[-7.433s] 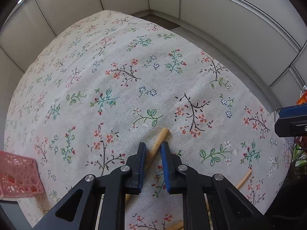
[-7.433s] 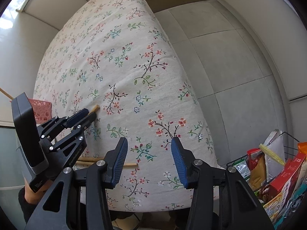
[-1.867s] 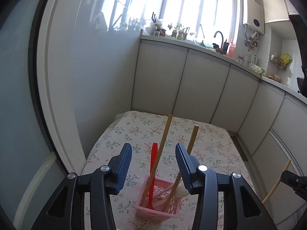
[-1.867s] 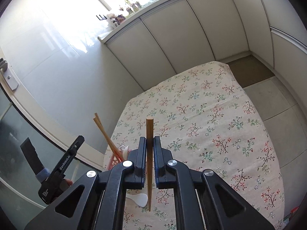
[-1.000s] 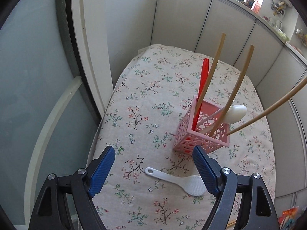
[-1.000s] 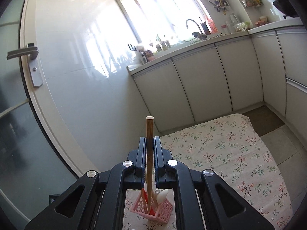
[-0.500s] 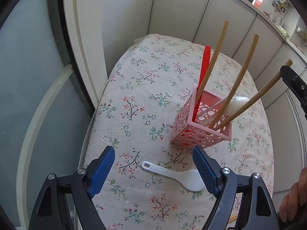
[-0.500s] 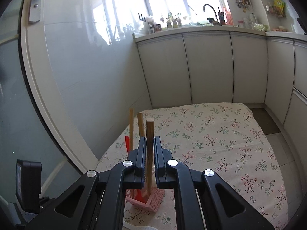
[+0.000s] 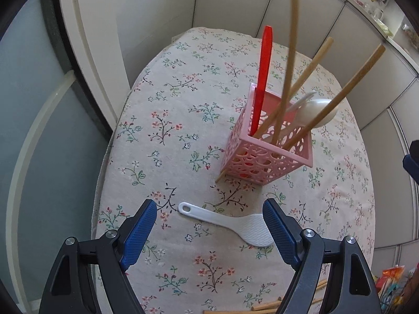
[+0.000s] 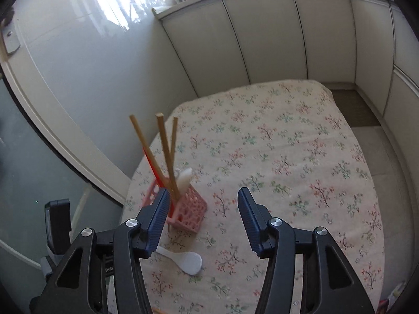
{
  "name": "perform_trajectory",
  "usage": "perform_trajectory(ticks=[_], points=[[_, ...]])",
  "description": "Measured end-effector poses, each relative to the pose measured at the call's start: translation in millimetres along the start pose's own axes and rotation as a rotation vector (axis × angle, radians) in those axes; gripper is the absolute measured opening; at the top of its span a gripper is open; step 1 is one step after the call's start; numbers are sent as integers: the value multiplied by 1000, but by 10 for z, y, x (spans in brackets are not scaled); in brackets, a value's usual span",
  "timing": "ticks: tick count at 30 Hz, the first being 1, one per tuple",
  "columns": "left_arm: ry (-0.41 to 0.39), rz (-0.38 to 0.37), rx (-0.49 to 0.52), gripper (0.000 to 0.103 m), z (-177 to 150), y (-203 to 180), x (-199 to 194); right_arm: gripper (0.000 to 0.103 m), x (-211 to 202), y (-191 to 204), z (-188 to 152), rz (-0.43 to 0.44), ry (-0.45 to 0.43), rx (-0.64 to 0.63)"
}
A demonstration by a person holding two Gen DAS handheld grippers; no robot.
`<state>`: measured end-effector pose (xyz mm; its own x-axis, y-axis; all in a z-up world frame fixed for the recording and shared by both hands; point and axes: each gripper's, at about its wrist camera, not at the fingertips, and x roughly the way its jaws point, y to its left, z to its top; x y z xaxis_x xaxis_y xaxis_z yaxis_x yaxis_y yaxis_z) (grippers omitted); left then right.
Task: Organize utensils
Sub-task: 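Close the left gripper on the white rice paddle blade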
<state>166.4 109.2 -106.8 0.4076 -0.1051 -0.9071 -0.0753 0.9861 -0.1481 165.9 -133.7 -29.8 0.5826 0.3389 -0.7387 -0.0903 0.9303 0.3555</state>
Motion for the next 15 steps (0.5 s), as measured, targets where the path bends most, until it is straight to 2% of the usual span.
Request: perform_trajectory(ticks=[4, 7, 15], points=[[32, 30, 65, 84, -86, -146, 102, 59, 8, -305, -163, -60, 132, 58], [63, 39, 136, 84, -172, -297, 211, 59, 19, -558, -318, -62, 218, 123], [87, 77, 301, 83, -417, -734, 443, 59, -44, -1059, -642, -151, 326, 166]])
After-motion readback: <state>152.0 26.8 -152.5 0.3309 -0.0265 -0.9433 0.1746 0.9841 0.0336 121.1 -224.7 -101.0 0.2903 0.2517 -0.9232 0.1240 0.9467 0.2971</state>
